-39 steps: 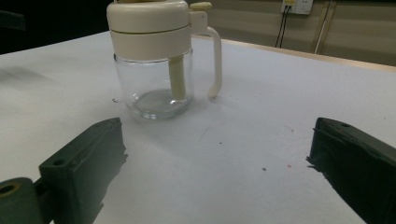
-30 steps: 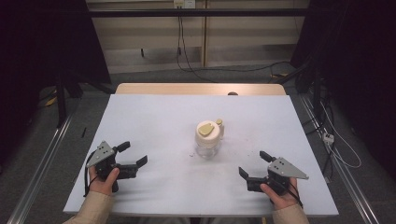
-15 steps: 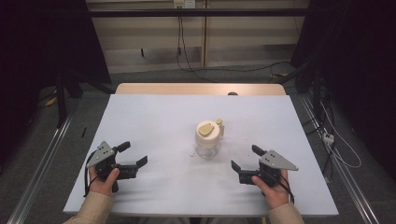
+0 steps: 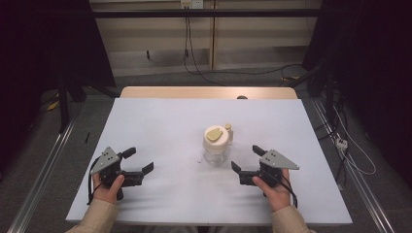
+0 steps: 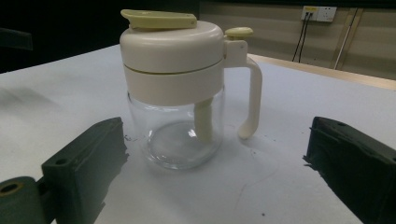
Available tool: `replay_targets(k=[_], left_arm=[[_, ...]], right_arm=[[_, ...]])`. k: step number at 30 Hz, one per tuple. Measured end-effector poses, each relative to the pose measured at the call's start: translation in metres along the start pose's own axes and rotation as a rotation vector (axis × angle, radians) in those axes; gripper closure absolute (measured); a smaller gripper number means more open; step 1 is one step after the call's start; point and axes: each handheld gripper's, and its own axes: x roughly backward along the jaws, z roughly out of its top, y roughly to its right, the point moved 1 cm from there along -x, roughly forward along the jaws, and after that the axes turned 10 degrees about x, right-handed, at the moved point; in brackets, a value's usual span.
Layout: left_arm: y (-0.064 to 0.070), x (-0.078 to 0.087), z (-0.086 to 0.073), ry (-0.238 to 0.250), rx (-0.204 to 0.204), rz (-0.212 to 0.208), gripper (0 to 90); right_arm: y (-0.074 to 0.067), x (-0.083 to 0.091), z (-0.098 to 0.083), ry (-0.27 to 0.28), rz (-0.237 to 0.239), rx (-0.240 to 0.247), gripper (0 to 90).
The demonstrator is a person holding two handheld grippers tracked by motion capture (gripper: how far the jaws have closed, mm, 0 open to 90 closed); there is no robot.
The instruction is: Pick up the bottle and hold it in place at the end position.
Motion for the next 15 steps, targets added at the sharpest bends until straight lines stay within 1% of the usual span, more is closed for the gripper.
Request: replay_targets(k=[5,7,15], left_arm=[[0.0,0.0,0.0,0.001,0.0,0.0,4.7],[0.0,0.0,0.0,0.004,0.0,0.0,4.7],[0.0,0.0,0.0,0.004,0.003,0.001,4.7]], right_arm=[[-0.004,-0.007,0.003,-0.001,0.011,-0.001,4.2],[-0.007,-0.012,0.005,-0.003,0.021,0.009,4.3],[-0.012,-0.025,0.007,-0.009,0.043,0.005,4.6]])
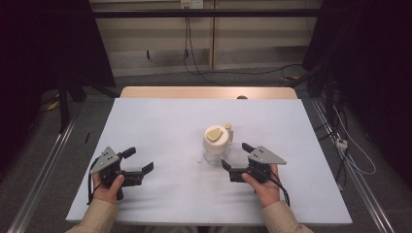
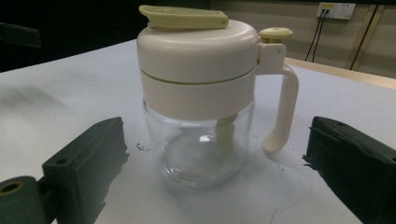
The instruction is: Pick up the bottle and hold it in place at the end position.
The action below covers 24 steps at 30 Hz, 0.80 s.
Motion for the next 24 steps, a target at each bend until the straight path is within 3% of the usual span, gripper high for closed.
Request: replay_targets(k=[24], left_arm=[[-0.001,0.001,0.0,-0.004,0.001,-0.002,4.7]], right_arm=[[-0.006,-0.034,0.006,-0.028,0.016,-0.016,5.6]])
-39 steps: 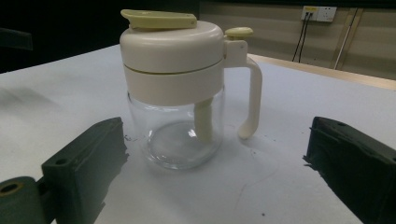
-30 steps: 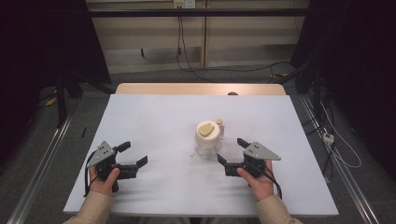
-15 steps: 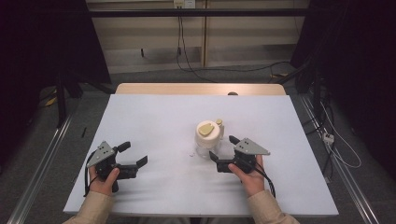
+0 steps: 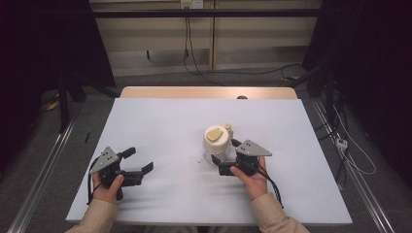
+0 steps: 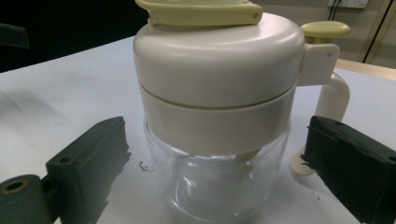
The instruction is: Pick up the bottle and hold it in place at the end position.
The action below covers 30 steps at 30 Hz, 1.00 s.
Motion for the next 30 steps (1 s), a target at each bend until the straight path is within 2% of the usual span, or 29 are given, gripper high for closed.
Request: replay_targets(k=[4,11,18,23,30], left_arm=[[0.0,0.0,0.0,0.001,0.004,0.0,4.6],[-0.001,0.0,-0.001,-0.004,0.008,0.002,4.7],[-0.002,0.0,-0.001,-0.003,0.01,0.002,4.7],[-0.002,-0.001,-0.001,-0.009,0.011,0.002,4.7],[-0.002,-0.001,-0.001,-0.005,0.013,0.006,4.7]], right_arm=[[-0.001,-0.005,0.002,-0.002,0.009,0.0,5.6],[-0.002,-0.015,0.002,-0.023,-0.002,-0.002,5.5],[0.0,-0.026,0.001,-0.03,-0.009,-0.034,4.7],[-0.001,-0.031,0.002,-0.038,-0.016,-0.025,3.8],[0.0,-0.036,0.003,-0.029,-0.013,-0.037,3.1]])
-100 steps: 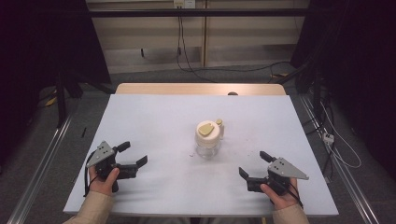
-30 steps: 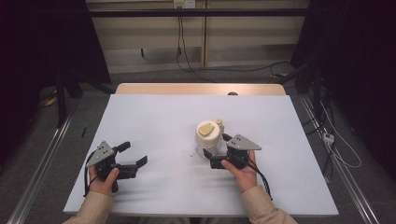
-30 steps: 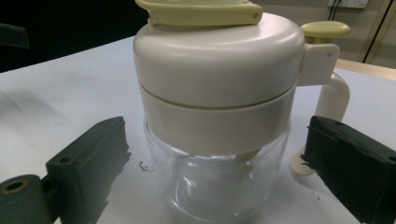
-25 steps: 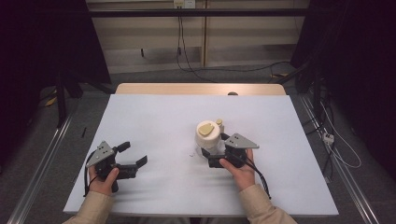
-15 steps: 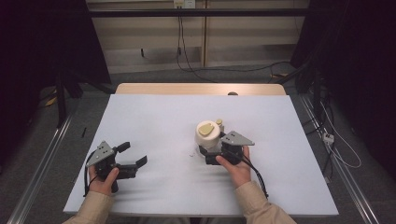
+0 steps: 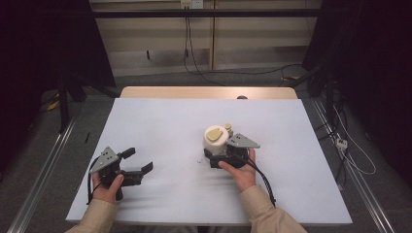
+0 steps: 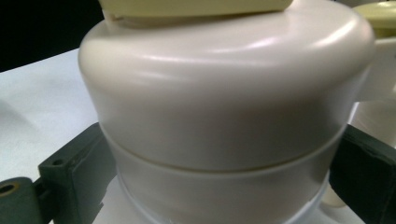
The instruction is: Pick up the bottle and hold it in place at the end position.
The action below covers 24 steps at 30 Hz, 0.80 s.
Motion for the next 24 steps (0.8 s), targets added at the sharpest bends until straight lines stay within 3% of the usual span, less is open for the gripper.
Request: replay_targets(k=[24], left_arm=[[-0.0008,-0.0007,-0.0006,-0.005,0.001,0.002,4.8]], right_arm=[[-0.0011,-0.0075,0.0025,-0.002,-0.009,0.01,4.5]])
